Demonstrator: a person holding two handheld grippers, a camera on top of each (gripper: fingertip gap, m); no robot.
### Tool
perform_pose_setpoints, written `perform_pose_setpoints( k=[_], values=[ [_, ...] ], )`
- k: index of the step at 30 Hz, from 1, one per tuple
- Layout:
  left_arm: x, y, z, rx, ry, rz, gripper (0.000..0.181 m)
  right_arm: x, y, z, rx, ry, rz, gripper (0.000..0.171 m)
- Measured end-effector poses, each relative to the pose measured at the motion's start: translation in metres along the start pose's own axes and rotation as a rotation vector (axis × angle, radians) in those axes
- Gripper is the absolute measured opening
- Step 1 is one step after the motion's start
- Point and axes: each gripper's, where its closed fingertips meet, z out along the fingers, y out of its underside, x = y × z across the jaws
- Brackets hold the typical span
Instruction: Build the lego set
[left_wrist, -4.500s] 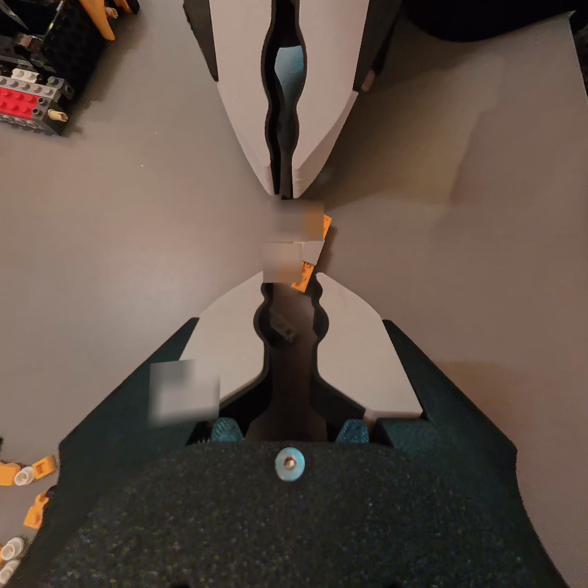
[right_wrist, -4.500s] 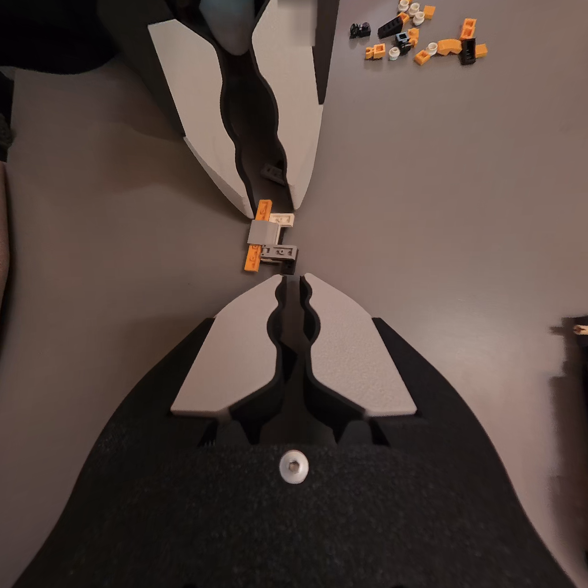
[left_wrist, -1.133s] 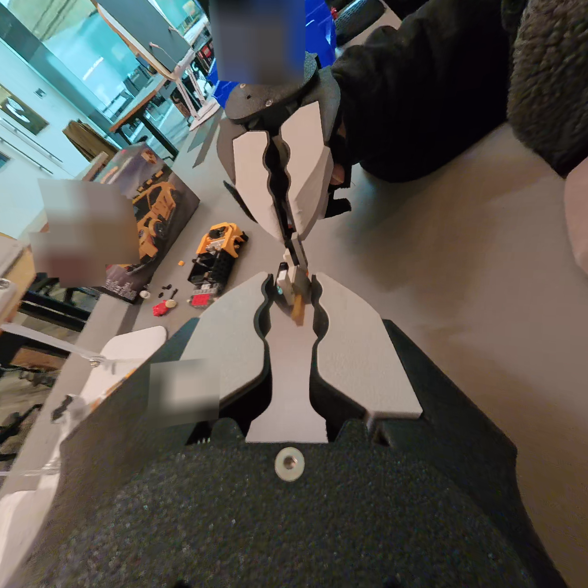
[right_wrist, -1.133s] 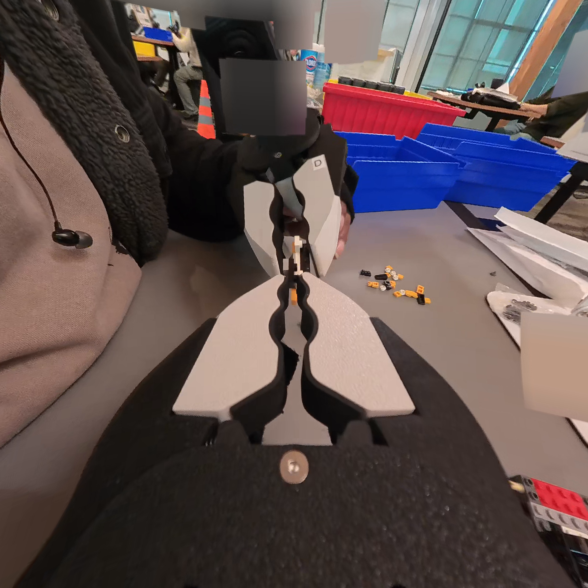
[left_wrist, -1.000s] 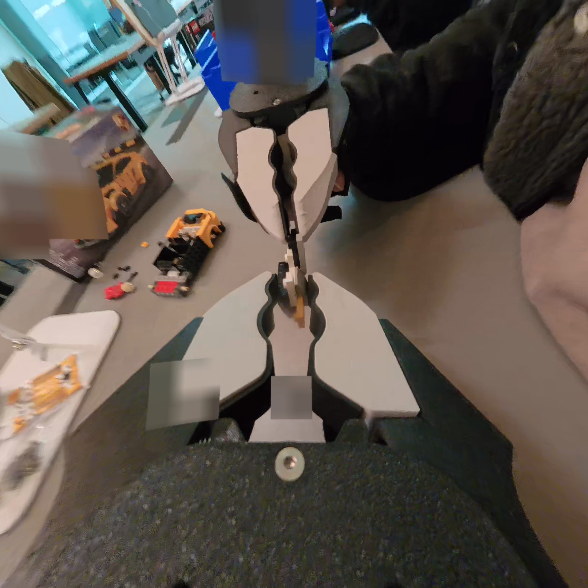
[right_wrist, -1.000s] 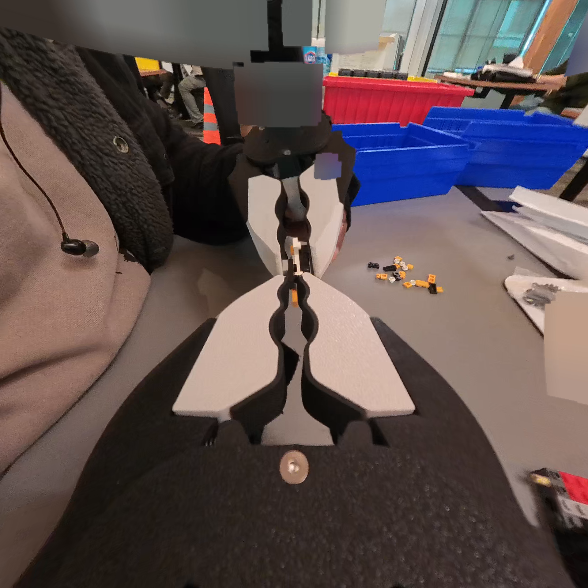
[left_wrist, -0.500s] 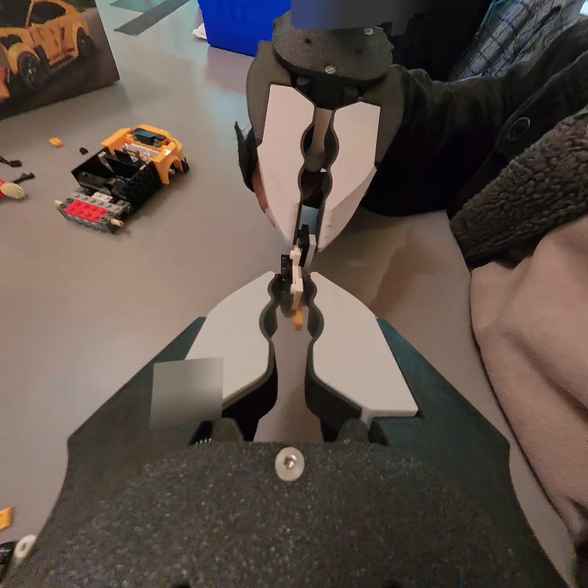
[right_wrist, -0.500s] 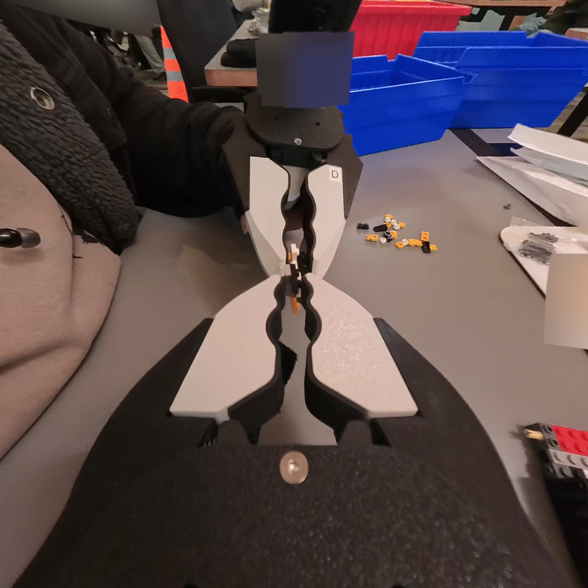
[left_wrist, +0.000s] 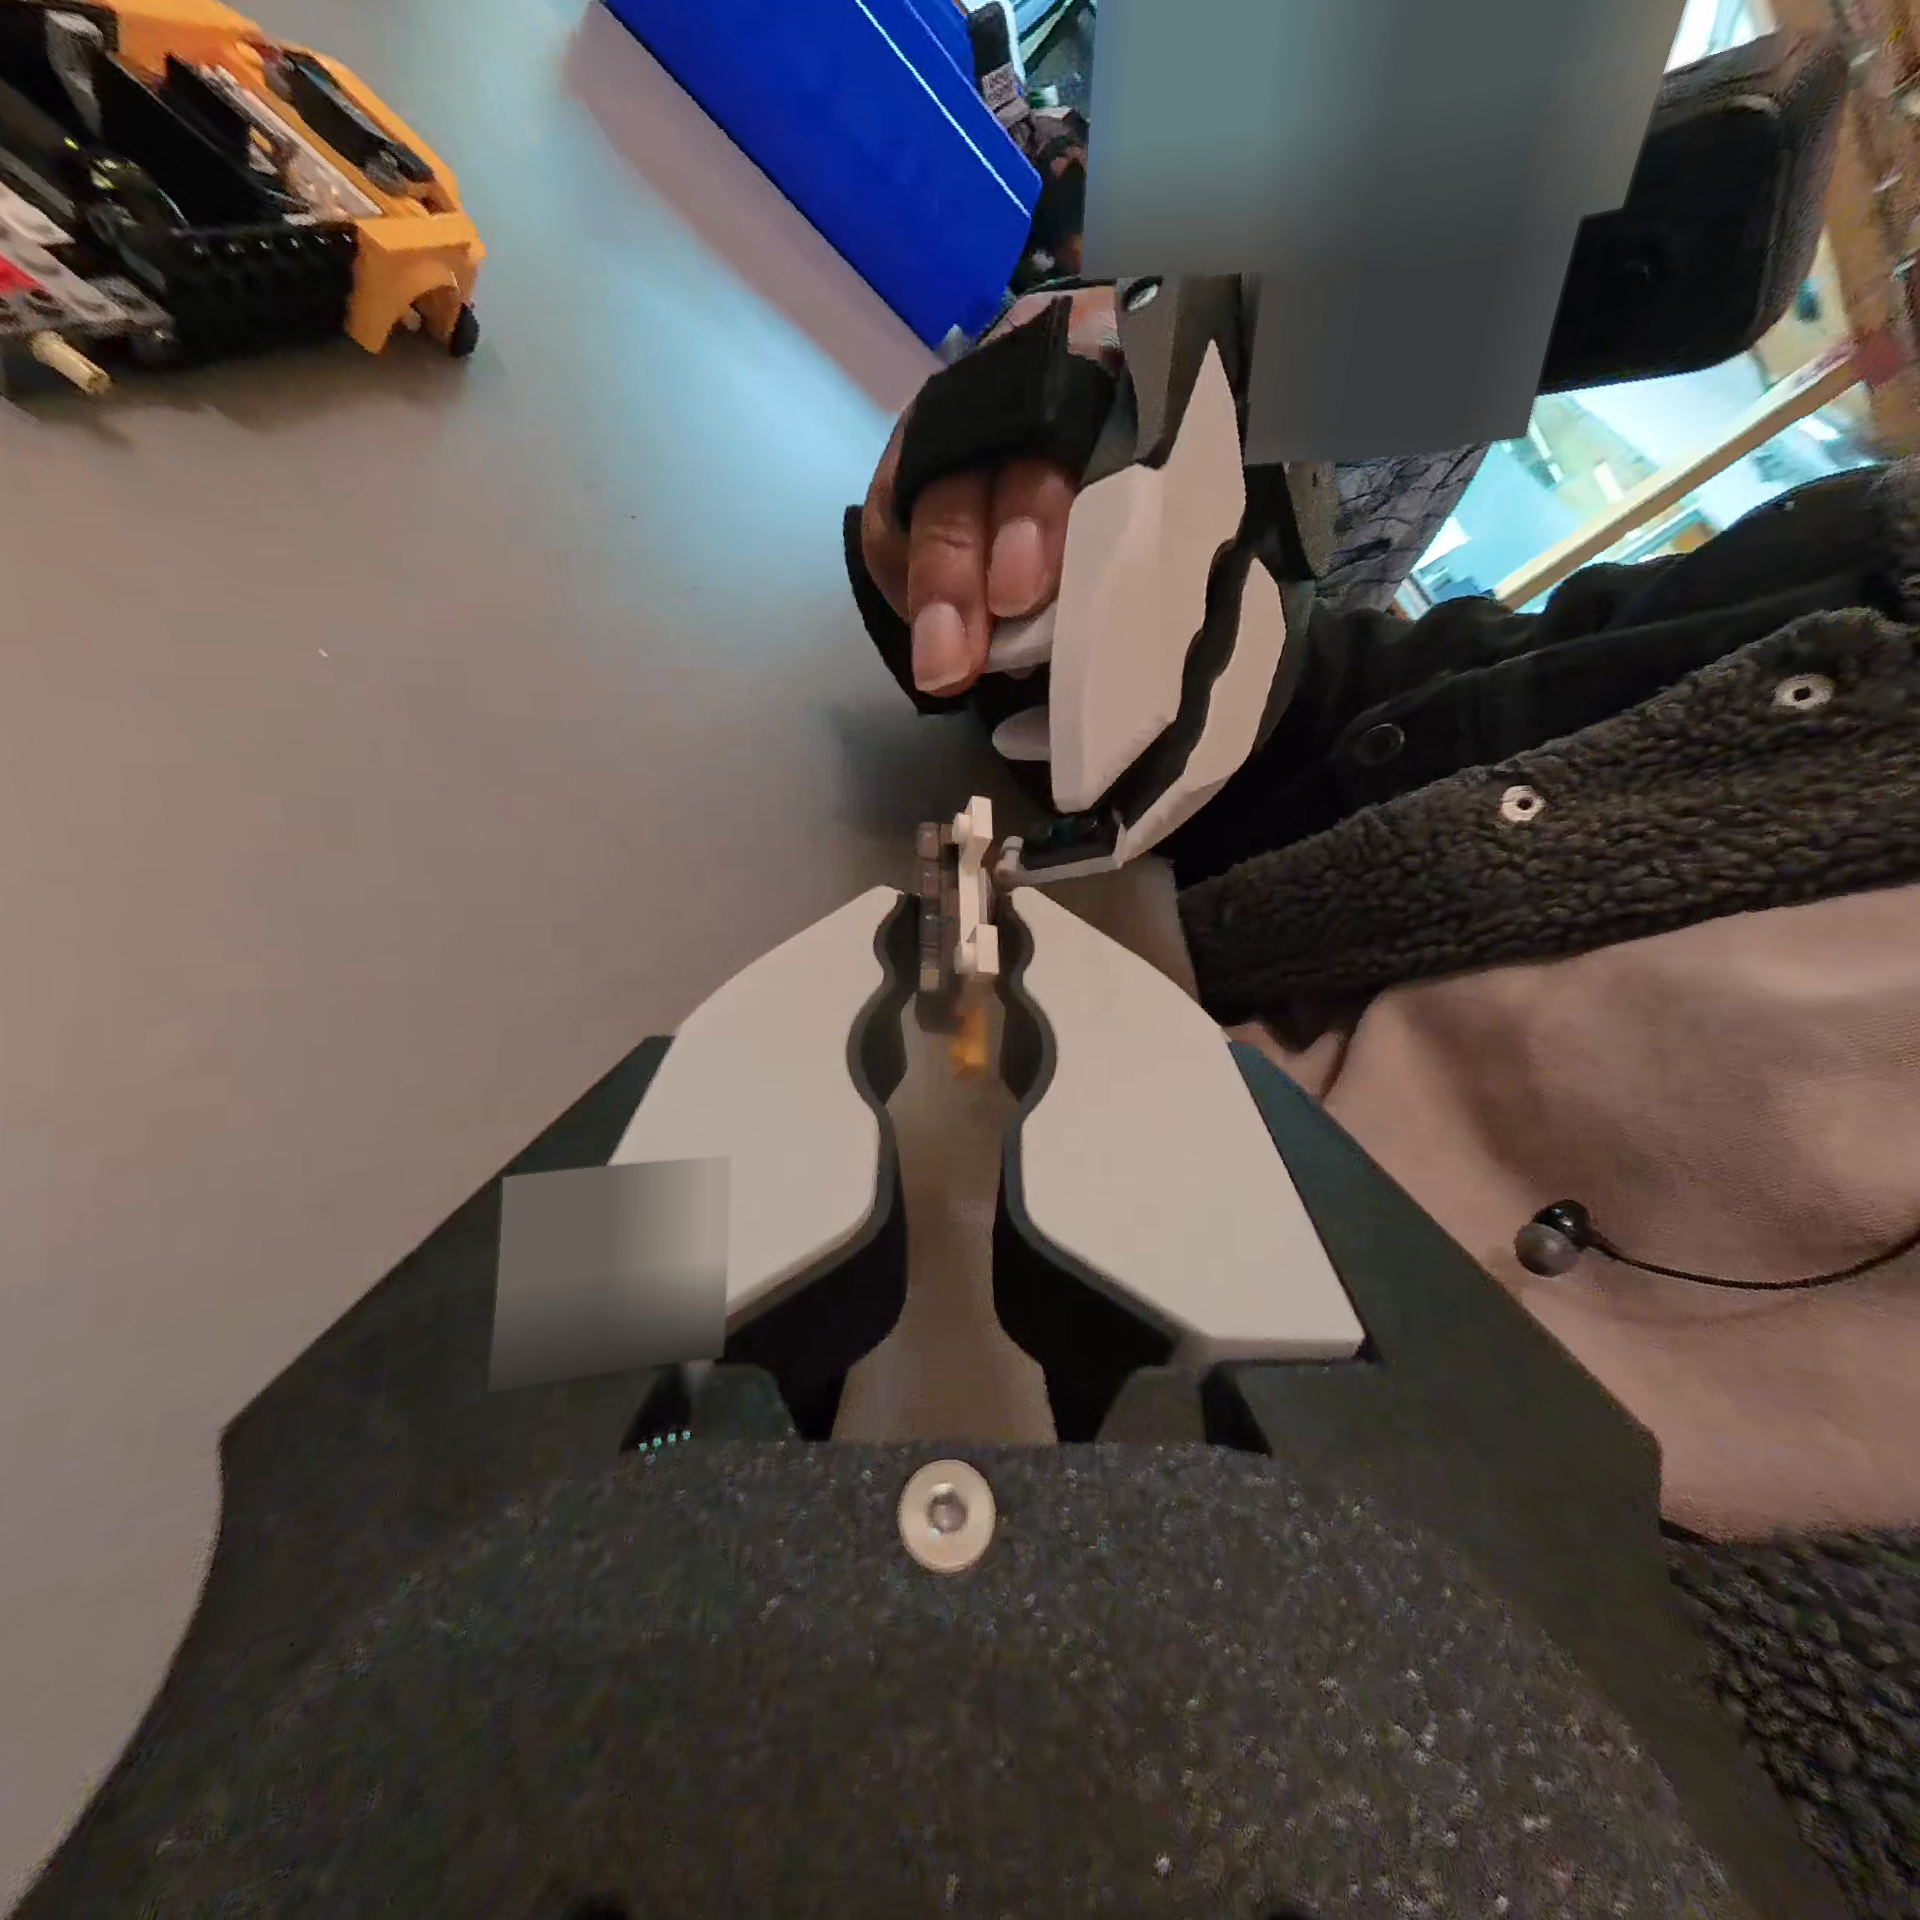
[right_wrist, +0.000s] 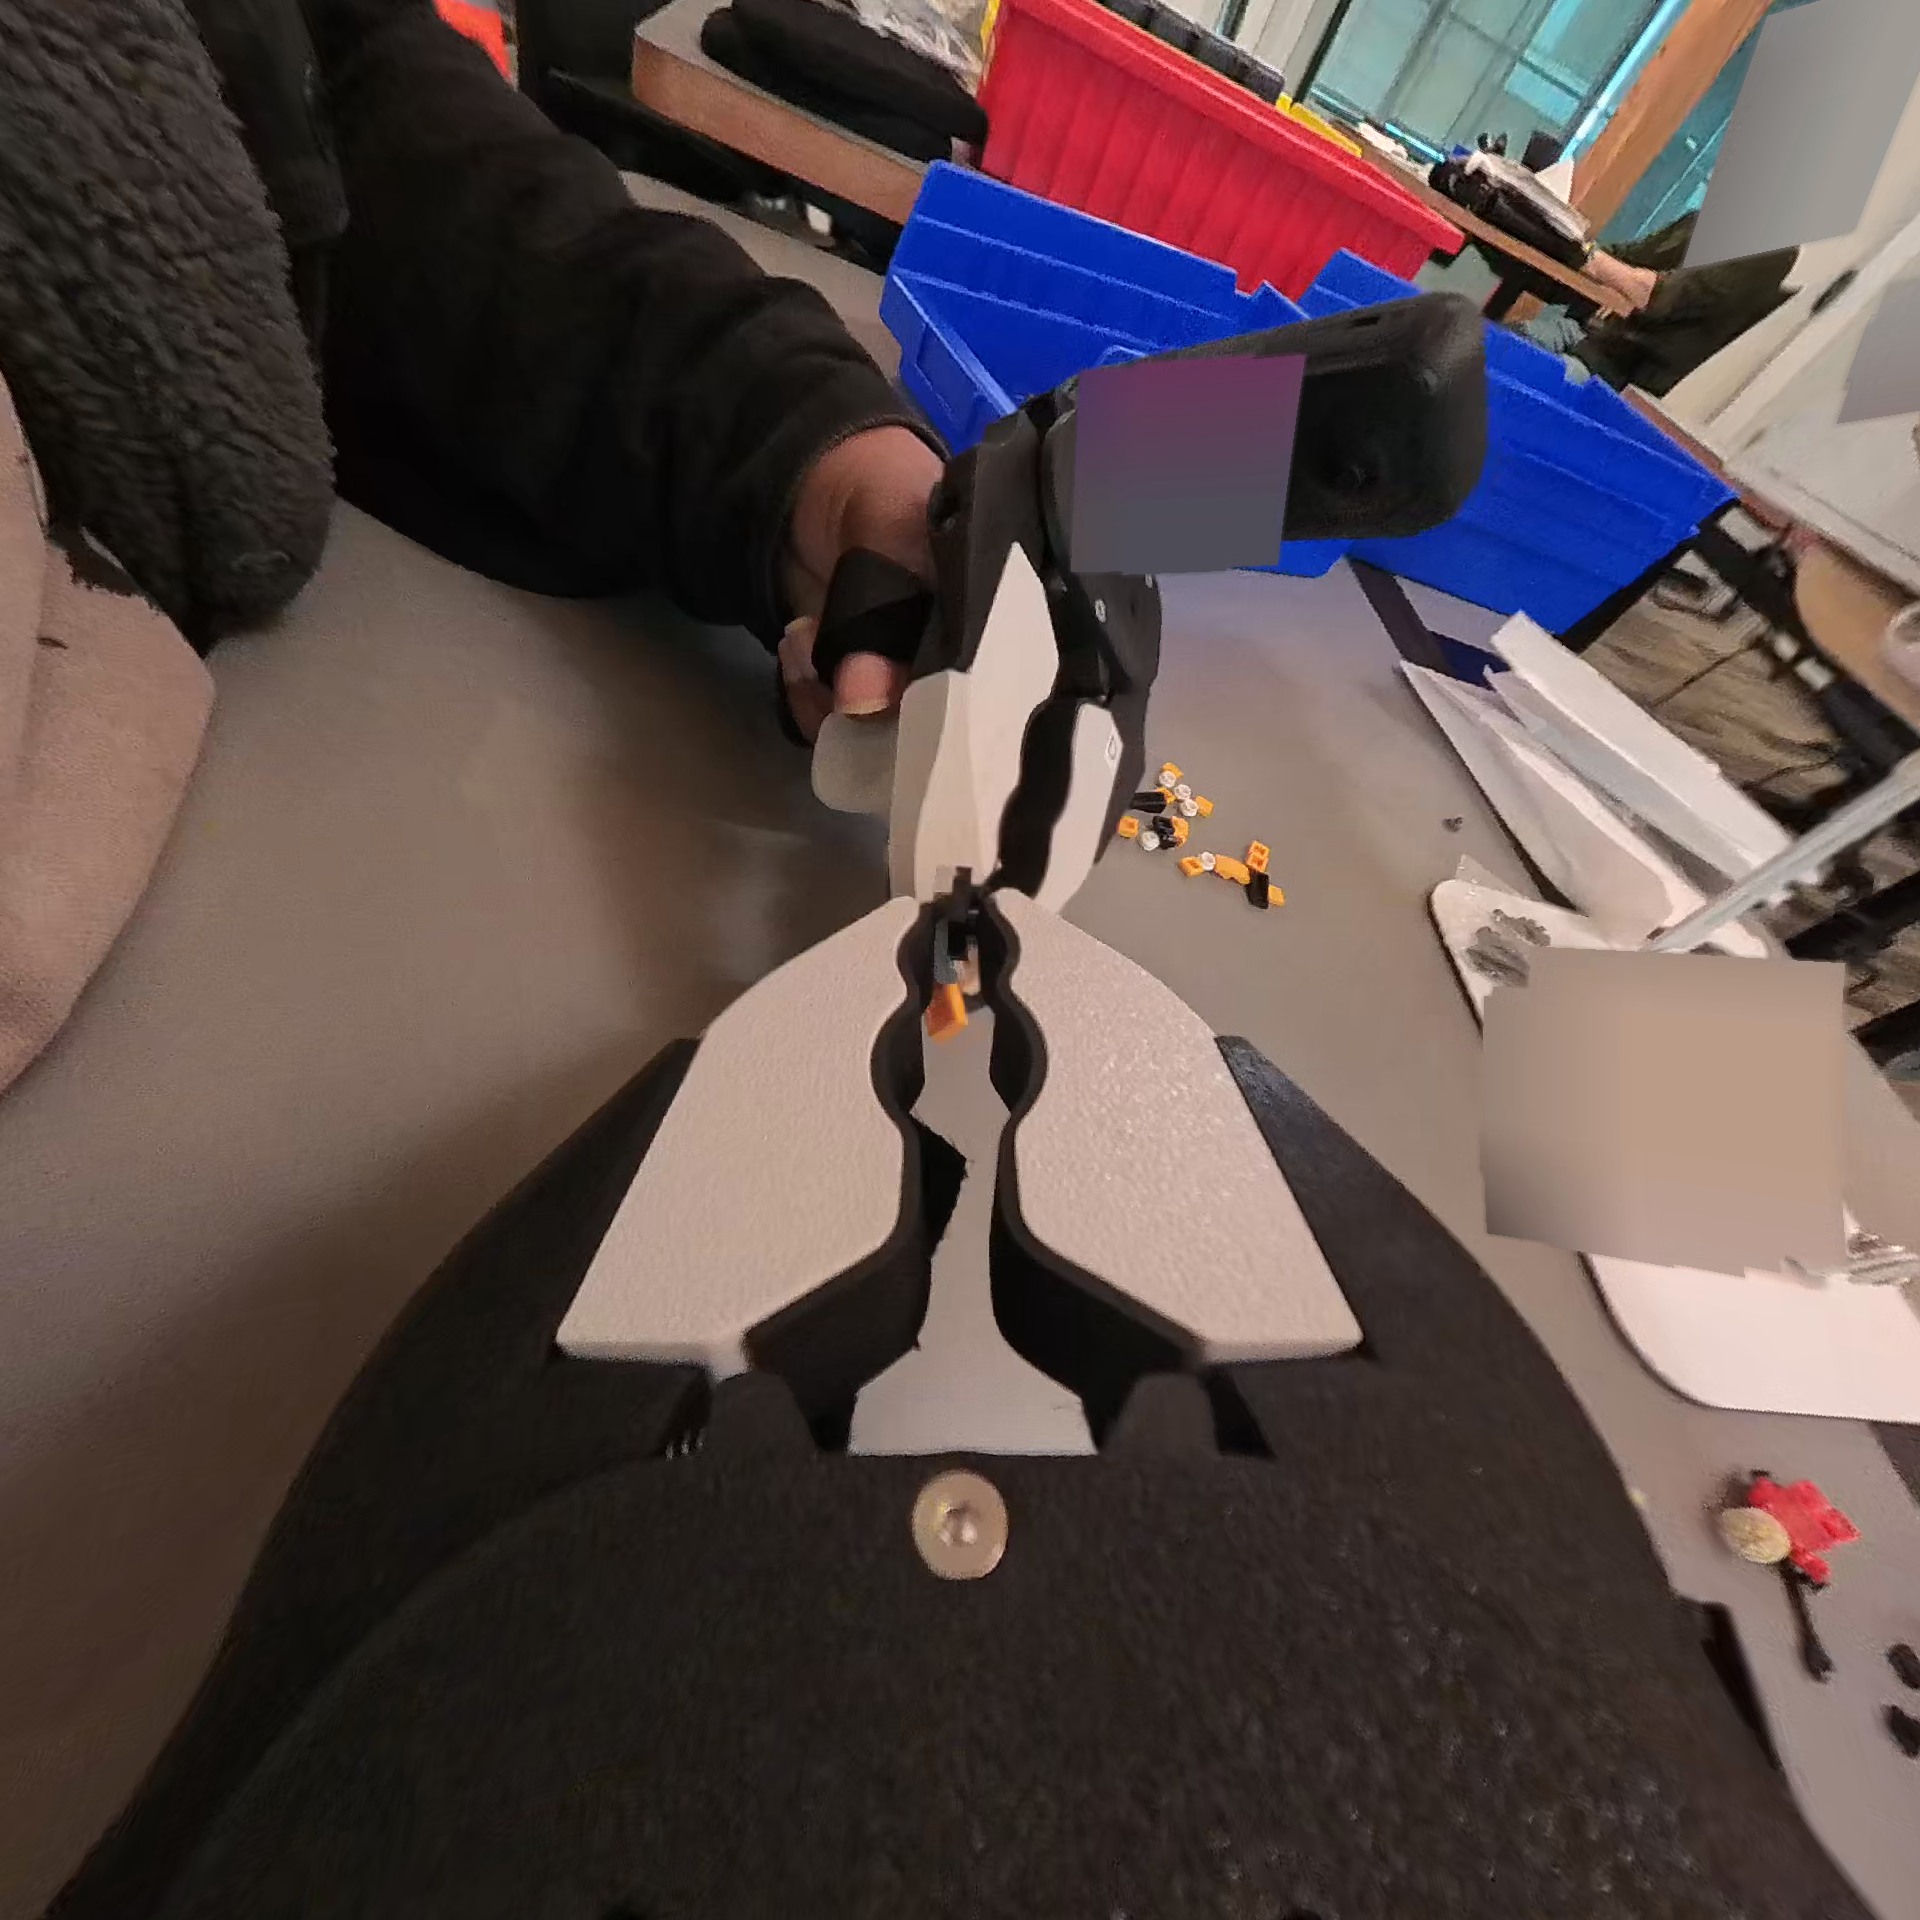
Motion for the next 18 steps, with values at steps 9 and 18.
perform_pose_setpoints(
  k=[9,18],
  values=[
    [-0.02,0.038,0.008,-0.206,-0.095,-0.121,0.013,-0.001,0.027,0.004,-0.075,-0.182,0.518,0.008],
    [-0.019,0.057,0.018,-0.351,-0.199,-0.027,0.013,-0.025,0.05,0.017,-0.246,-0.263,0.538,0.008]
  ],
)
